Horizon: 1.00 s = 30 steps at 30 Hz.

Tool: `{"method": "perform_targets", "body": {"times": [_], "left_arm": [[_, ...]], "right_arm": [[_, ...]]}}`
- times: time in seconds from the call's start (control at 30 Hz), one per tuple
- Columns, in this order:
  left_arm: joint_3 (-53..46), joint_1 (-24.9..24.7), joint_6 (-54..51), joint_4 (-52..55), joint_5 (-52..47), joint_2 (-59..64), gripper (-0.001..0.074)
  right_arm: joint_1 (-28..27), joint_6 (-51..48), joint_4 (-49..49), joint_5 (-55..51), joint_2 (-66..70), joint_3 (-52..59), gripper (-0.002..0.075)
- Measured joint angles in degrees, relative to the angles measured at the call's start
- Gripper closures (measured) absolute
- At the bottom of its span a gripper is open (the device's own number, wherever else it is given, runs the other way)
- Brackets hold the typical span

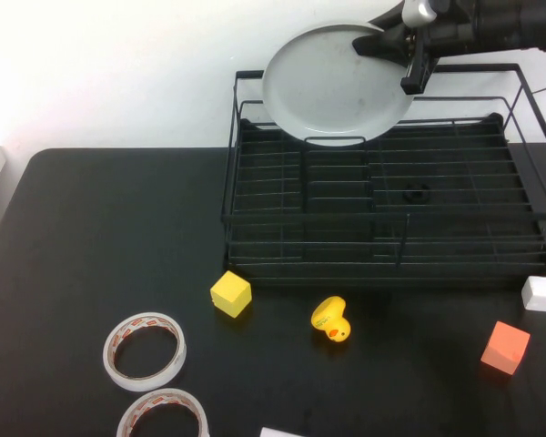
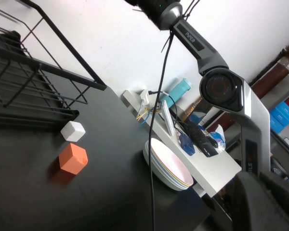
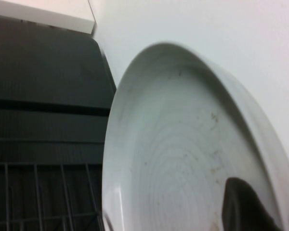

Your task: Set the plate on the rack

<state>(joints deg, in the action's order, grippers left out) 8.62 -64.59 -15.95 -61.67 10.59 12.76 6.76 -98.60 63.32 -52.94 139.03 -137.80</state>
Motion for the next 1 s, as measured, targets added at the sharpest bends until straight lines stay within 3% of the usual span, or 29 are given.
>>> {"method": "perform_targets", "body": {"times": [0.27, 0.5, 0.63, 0.77, 1.0], "left_arm": [[0.00, 0.00, 0.00, 0.00, 0.00, 0.00, 0.0736], [0.00, 0.00, 0.00, 0.00, 0.00, 0.00, 0.0736], [0.00, 0.00, 0.00, 0.00, 0.00, 0.00, 0.0736], [0.00, 0.00, -0.49, 0.00, 0.22, 0.00, 0.0736], [0.00, 0.00, -6.92, -0.13, 5.52, 0.00, 0.0736]], "right_arm": [[0.00, 1.30, -1.08, -0.21, 0.73, 0.00, 0.0589], [0.00, 4.18, -1.51, -0.64, 0.81, 0.00, 0.0305], [0.00, 7.93, -1.29, -0.44, 0.81, -1.10, 0.0271], [-0.39, 16.48, -1.50, -0.55, -0.98, -3.54, 0.0328], [-4.55, 33.47, -5.11, -6.97, -10.68, -6.93, 0.0659]]}}
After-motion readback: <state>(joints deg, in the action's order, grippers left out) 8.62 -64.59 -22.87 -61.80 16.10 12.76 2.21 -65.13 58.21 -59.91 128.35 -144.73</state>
